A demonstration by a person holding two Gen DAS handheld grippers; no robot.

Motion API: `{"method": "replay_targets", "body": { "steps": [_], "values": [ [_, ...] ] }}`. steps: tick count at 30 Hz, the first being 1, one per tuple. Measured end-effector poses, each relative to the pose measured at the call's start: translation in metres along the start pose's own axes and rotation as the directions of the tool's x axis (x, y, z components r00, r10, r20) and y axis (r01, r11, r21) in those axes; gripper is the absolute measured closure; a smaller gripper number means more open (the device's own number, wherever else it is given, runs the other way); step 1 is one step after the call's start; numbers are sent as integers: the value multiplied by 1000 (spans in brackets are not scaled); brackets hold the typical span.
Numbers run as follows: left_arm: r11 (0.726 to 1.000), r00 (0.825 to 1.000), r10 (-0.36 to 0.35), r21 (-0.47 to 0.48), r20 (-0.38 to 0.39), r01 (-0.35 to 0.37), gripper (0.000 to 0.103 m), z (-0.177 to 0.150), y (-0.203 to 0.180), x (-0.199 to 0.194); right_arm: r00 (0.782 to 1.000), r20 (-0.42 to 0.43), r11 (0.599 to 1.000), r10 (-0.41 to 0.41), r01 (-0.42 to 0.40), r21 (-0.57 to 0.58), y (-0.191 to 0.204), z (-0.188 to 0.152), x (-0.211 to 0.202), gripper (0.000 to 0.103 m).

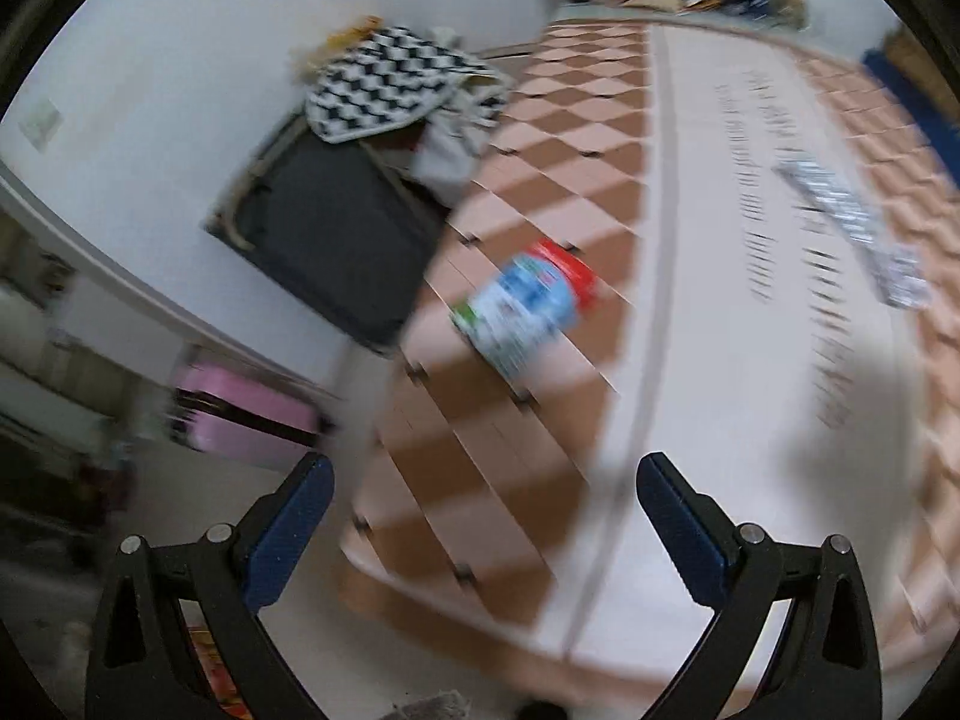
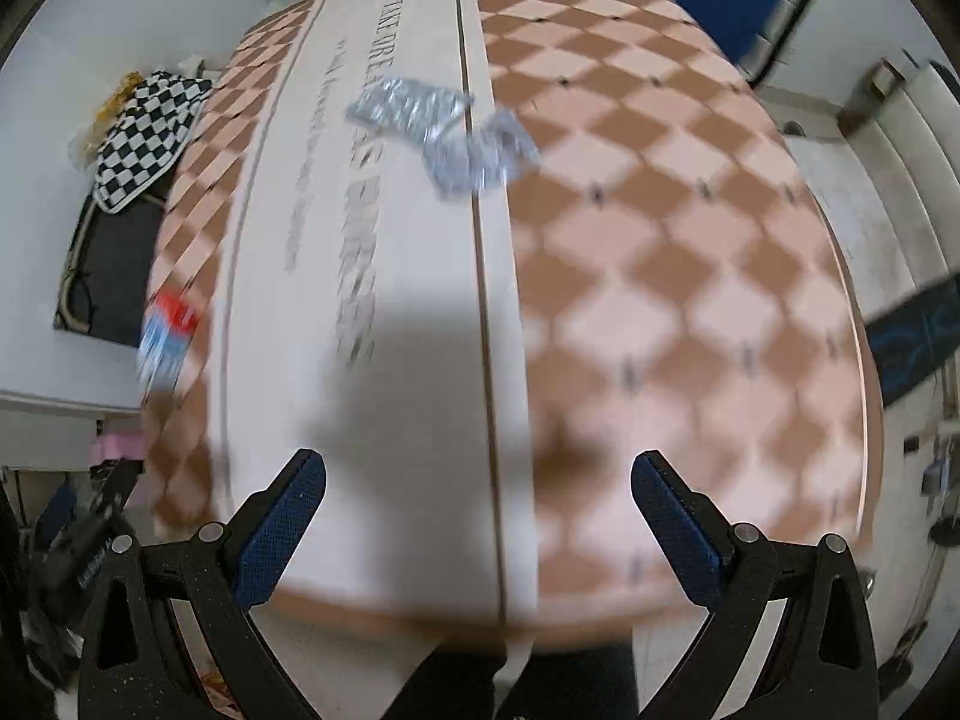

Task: Collect trash
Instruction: 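Move both tools back up over the table toward the remaining items, then grasp the silver blister pack with the right gripper while the left grasps the Pure Milk carton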

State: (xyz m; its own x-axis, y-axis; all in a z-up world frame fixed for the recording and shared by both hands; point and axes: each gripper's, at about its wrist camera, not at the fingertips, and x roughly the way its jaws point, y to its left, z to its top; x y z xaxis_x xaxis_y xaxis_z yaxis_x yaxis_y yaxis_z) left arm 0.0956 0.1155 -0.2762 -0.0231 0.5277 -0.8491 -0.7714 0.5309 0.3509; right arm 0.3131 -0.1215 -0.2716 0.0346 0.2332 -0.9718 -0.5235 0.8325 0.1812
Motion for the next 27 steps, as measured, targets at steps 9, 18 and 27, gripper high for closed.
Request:
{"method": "replay_targets", "body": {
  "steps": [9,18,27],
  "values": [
    [988,983,149,-20,-112,-152,0,51,-51,59,994,-64,981,-88,76,-178,3,157,106,0],
    [986,975,162,-3,-150,-164,0,54,-53,68,990,-26,936,-142,126,-329,31,179,136,12],
    [985,993,59,166,-103,-41,0,48,-7,65,998,-55,984,-10,0,-179,18,146,106,35]
  ]
}}
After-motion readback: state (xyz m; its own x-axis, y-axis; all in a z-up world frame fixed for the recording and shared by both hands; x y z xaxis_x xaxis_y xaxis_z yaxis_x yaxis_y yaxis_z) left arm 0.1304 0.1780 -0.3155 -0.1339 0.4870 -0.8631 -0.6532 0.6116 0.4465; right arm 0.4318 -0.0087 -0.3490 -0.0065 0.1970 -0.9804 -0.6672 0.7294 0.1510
